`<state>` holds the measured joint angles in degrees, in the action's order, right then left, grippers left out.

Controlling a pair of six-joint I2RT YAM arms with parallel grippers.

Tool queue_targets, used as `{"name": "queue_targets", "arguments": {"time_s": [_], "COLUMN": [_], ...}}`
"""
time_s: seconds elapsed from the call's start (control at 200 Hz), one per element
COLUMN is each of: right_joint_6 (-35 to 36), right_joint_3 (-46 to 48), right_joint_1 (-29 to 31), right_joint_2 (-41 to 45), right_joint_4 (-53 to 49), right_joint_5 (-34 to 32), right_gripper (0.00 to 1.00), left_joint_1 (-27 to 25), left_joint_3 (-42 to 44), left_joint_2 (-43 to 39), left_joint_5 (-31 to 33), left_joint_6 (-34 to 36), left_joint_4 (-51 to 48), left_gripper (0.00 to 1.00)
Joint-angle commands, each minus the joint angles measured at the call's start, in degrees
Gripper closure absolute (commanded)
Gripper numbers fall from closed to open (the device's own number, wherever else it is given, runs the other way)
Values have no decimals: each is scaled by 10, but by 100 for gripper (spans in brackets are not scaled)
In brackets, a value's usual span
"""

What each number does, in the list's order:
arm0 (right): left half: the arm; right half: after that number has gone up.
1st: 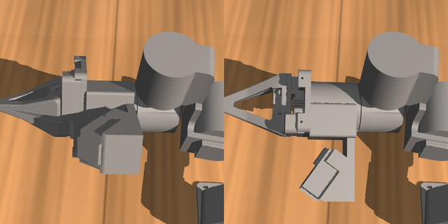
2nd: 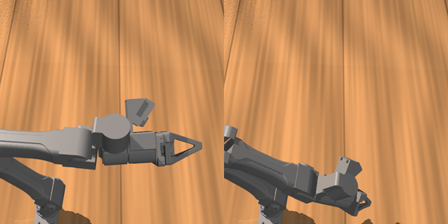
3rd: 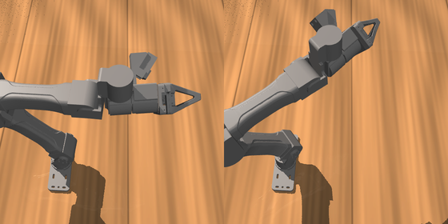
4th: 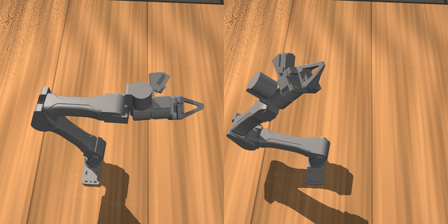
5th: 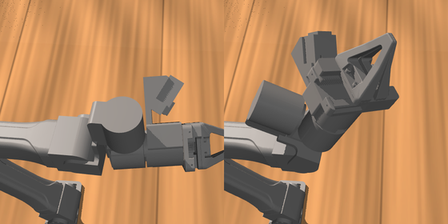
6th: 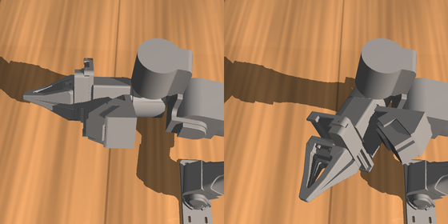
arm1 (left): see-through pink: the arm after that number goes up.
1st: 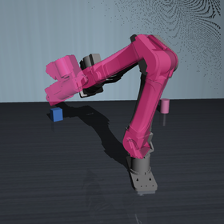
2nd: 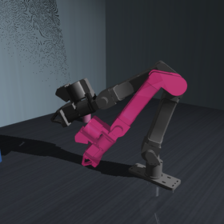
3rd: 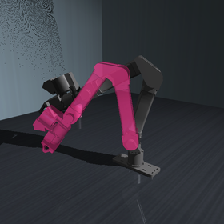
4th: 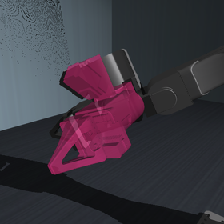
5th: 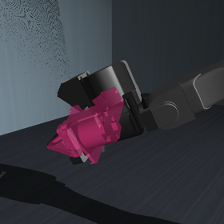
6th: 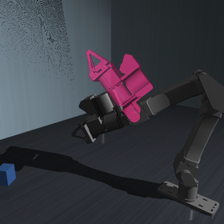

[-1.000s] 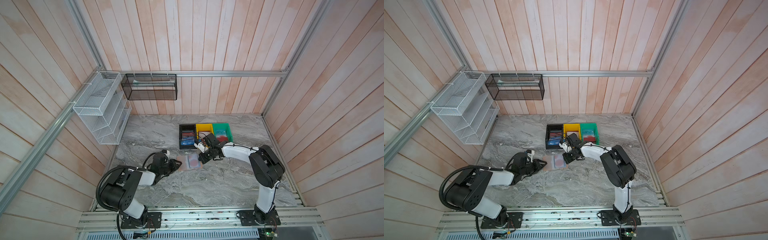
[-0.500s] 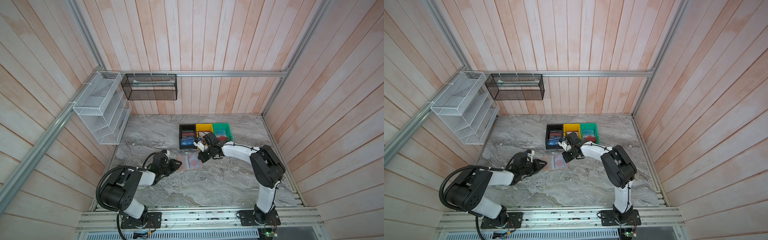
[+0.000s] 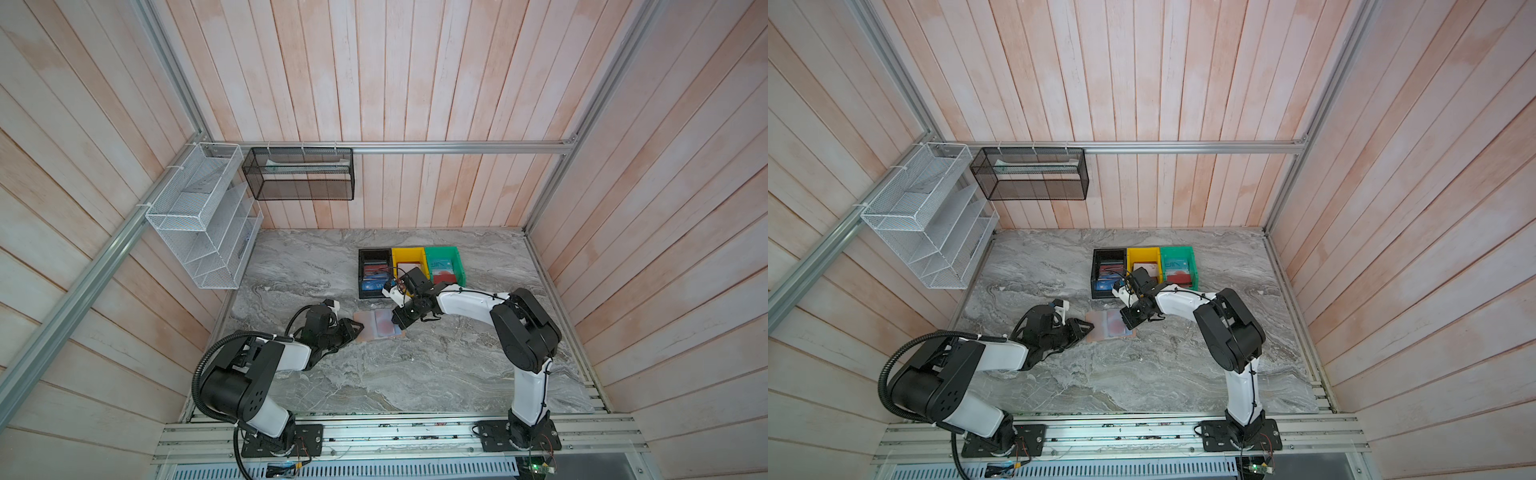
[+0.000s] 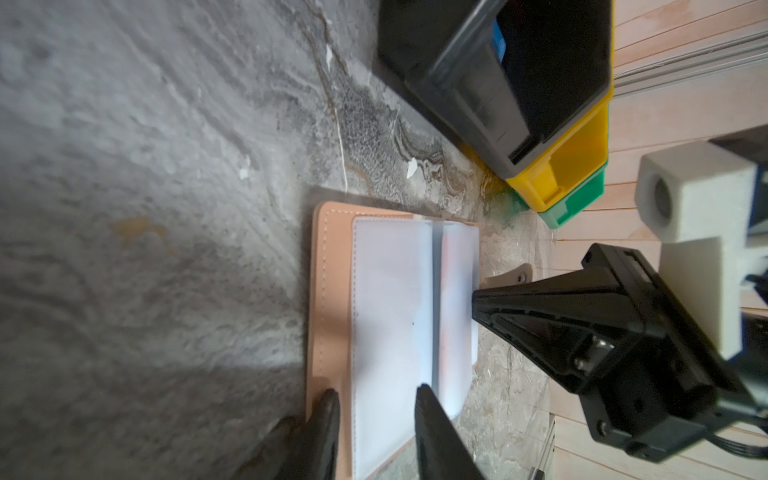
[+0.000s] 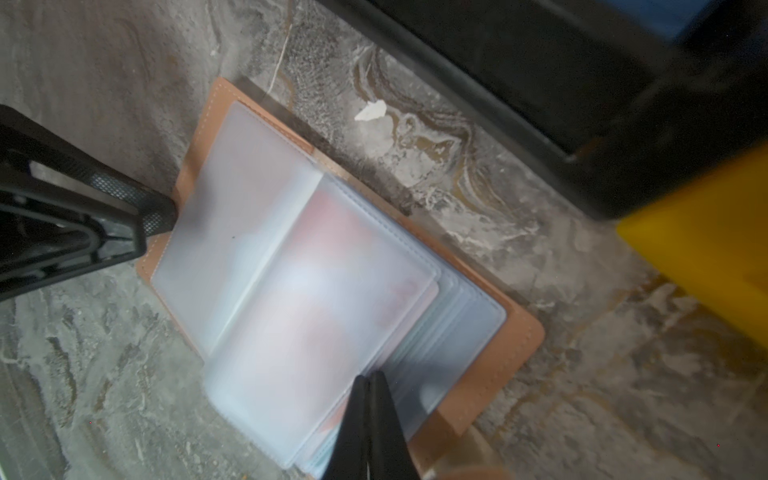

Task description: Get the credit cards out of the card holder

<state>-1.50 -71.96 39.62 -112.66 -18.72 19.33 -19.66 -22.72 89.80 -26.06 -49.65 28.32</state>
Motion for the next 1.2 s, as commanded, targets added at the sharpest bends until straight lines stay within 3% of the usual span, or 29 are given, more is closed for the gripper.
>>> {"name": "queue_targets", "arguments": {"time_s": [0.0, 0.555, 0.745, 0.99, 1.195], "right_joint_6": [-1, 8, 6, 7, 8], "right_joint_3": [-5, -40, -43, -30, -19], "right_joint_1": [7, 12, 15, 15, 14], "right_joint_2": [-19, -39, -46, -38, -32], "right_joint_4": [-10, -27, -30, -27, -27], "right_joint_5": [7, 21, 23, 18, 10], "right_gripper": [97, 97, 97, 97, 97], "left_joint_1": [-3, -3, -3, -2, -3], "left_joint_3": [2, -8, -27, -54, -24], "left_joint_2": [23, 17, -40, -176, -198], "left_joint_5": [18, 0, -3, 31, 20], "left_joint_6": [13, 17, 26, 38, 2], "left_joint_4": [-52, -58, -112, -232, -171], "left_gripper": [66, 66, 66, 66, 65]}}
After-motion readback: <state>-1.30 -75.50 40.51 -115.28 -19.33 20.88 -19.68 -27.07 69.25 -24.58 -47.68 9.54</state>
